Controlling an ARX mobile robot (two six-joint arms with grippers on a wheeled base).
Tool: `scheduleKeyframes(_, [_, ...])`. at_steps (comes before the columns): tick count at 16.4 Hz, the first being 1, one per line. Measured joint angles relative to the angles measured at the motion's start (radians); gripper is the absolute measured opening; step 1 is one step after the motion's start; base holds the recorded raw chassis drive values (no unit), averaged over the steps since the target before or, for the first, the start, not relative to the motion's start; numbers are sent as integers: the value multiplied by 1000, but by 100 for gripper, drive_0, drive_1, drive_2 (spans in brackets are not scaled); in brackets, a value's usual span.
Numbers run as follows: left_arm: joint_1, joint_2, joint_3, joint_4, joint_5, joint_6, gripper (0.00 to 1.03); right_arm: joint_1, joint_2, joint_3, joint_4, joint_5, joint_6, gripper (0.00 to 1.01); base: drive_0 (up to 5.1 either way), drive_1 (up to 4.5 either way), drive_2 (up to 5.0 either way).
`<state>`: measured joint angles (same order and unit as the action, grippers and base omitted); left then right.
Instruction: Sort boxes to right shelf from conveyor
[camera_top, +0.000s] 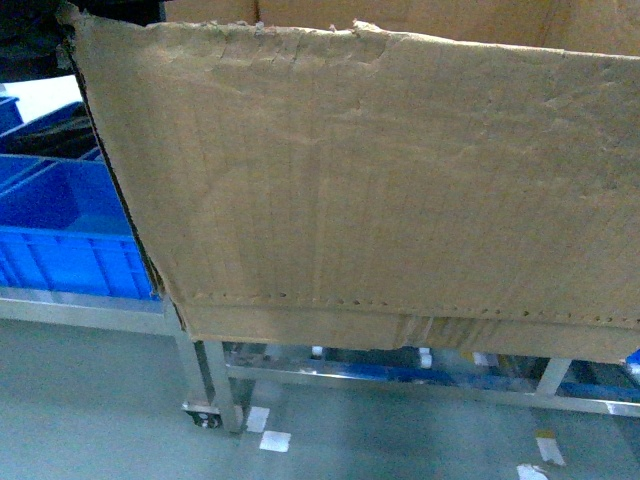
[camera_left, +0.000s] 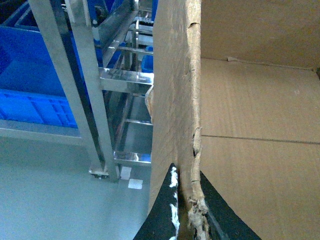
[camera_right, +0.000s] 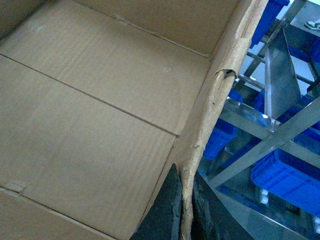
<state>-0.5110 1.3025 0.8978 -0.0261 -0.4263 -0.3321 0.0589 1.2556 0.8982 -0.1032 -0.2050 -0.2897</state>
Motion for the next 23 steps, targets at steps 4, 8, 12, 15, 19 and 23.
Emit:
scheduleKeyframes(4, [0, 0, 0, 1, 0, 0, 2, 0, 0, 0, 0, 0, 0, 2, 0, 0, 0])
scheduleKeyframes(8, [0, -3, 0, 1, -2, 0, 2, 0, -1, 0, 3, 0, 0, 2, 0, 0, 0])
scheduleKeyframes(12, [0, -3, 0, 2, -1, 0, 2, 0, -1, 0, 4, 0, 0, 2, 1, 103, -102])
scheduleKeyframes(15, [-2, -2, 1, 9, 0, 0, 2, 0, 0, 0, 9, 0, 0, 2, 3, 412, -406])
scheduleKeyframes(19, [1, 0, 1, 0, 0, 0, 2, 0, 5, 0, 4, 0, 0, 2, 3, 412, -406])
scheduleKeyframes(23, [-3, 0, 1, 2, 0, 0, 2, 0, 3, 0, 3, 0, 0, 2, 3, 412, -406])
